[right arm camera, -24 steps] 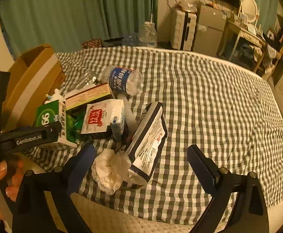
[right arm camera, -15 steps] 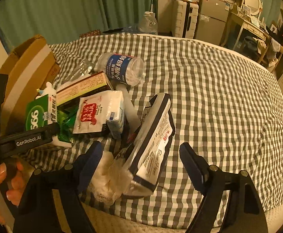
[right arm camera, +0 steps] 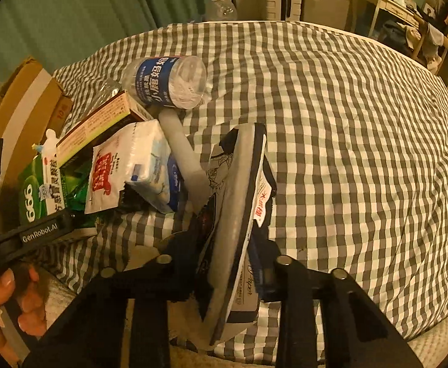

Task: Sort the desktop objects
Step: 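Grasp the green logo box with the left tool while the right grasps the tissue pack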

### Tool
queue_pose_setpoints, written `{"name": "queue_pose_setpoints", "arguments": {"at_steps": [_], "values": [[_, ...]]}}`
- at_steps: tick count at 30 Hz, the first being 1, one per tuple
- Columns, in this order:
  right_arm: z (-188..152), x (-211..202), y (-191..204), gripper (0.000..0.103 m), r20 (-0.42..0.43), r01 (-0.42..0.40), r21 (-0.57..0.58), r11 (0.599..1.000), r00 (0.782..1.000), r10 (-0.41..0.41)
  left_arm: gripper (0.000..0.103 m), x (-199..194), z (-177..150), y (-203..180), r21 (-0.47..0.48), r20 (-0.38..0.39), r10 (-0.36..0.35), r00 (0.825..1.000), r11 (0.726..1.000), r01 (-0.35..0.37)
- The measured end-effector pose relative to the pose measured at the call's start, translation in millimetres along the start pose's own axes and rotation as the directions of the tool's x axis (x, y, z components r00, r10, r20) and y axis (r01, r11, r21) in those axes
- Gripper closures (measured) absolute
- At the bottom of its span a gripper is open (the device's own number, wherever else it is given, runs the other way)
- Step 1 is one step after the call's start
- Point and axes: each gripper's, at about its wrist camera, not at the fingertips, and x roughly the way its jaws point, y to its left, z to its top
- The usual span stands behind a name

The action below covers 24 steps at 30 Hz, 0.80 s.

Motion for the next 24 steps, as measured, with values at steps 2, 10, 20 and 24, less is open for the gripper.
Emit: {"name": "queue_pose_setpoints", "arguments": {"at_steps": [2, 10, 20, 24], "values": [[1.0, -2.8, 1.9, 0.085, 0.009, -0.002, 0.005, 1.0, 1.0, 0.002, 0.021, -6.3, -3.1, -0.3, 0.004, 0.009, -0.004, 1.0, 1.0, 0.004], [-5.7, -28.2, -3.1, 0.089, 0.07, -0.023, 0.032, 0.999, 0.997, 0.021, 0.021, -40.4, -11.5, -6.2, 0.031, 0.073, -0.014, 0.997, 0.999, 0.012], [-14.7, -76.9, -4.4, 0.09, 0.206, -0.032, 0.046, 0.998, 0.978, 0.021, 0.021, -100.1, -17.0, 0.3, 0.067, 0.216, -0.059, 0.975, 0.997, 0.045], [-18.9, -103.9, -1.9, 0.09, 0.304, -0.012, 0.033, 0.999, 0.953, 0.002, 0.021, -117.3, -11.3, -2.0, 0.101, 0.296, -0.077, 0.952, 0.994, 0.049]]}}
